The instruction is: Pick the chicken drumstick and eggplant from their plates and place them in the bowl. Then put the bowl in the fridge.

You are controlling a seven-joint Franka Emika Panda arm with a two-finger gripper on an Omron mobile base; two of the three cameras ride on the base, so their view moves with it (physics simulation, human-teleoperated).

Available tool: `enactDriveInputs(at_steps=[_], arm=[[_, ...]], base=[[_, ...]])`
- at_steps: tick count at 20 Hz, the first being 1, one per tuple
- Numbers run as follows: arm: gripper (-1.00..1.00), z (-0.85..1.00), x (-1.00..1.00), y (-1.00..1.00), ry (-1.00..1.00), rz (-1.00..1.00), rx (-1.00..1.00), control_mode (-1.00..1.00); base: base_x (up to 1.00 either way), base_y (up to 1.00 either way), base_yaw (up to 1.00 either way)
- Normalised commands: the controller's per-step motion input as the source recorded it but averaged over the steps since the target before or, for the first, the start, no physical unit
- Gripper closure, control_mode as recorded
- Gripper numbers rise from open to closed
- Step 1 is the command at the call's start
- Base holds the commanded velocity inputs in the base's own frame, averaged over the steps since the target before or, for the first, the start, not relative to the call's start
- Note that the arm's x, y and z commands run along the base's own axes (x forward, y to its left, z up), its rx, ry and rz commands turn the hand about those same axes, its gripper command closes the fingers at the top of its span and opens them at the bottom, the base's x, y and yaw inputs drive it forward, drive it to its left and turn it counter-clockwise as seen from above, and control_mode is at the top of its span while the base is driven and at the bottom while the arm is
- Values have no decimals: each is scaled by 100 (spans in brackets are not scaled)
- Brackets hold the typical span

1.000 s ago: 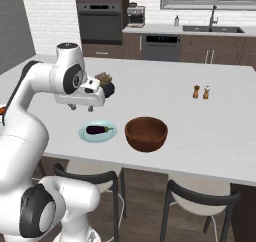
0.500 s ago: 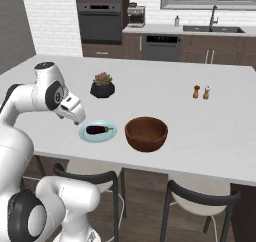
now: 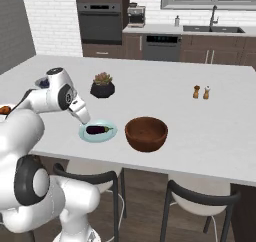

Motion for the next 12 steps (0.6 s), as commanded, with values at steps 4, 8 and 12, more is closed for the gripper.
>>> enactDriveInputs(at_steps=[4,8,12], arm=[[-100,-28,47,-6,1,-16,10,-100],[-100,-71,31,9,0,-15,10,-100],[-100,-44,38,-1,2,-10,12,-100]], base=[[0,0,0],[0,0,0],[0,0,0]])
